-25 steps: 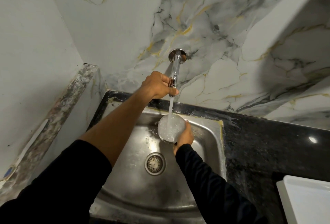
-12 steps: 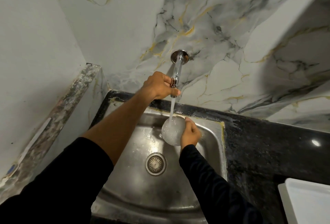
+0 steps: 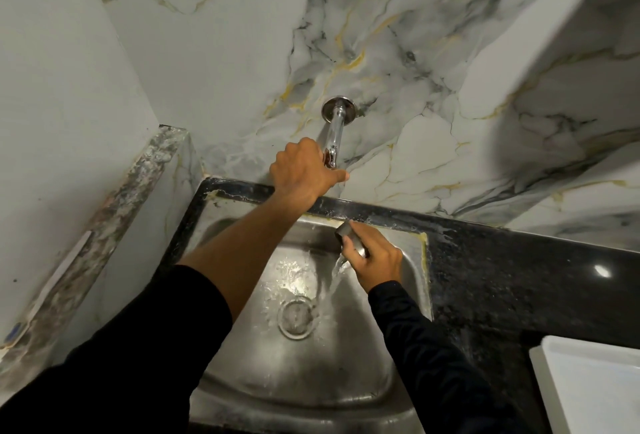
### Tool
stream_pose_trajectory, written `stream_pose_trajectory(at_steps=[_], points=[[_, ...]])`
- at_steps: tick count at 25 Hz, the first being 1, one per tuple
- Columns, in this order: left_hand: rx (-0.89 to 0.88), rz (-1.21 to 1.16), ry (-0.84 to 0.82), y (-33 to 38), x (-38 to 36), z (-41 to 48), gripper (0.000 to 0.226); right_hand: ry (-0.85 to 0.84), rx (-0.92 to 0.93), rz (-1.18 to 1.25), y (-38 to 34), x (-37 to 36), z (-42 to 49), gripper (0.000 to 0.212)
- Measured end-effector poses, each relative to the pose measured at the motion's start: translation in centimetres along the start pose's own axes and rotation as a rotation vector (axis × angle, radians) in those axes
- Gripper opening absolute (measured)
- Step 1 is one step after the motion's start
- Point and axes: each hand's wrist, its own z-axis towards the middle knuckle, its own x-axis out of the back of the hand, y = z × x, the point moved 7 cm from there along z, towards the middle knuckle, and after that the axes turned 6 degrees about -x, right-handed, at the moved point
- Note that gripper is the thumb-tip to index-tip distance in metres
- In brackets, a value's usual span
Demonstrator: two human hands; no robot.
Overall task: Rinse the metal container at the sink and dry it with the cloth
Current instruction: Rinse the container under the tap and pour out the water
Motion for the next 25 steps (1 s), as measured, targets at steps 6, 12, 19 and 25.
stream_pose_trajectory(at_steps=[6,12,19,25], points=[[0.009,0.026,0.005,0.5,0.1,-0.1,0.073,0.071,0.379,-0.203,-2.5,0.7,-1.0,0.027],[0.021,0.0,0.023,0.6,0.1,-0.5,0.067,0.097,0.499,-0.207,-3.7,1.7,-1.9,0.027],[0.115,-0.607,0.132,-2.6,-5.2,-8.5,0.051,0.038,-0.584,0.382,2.4,4.9,-2.9,0.03],[0.318,-1.08,-0.41,2.9,-18.2,-21.5,0.052,0.194,-1.344,0.806,8.4,12.1,-9.1,0.028]])
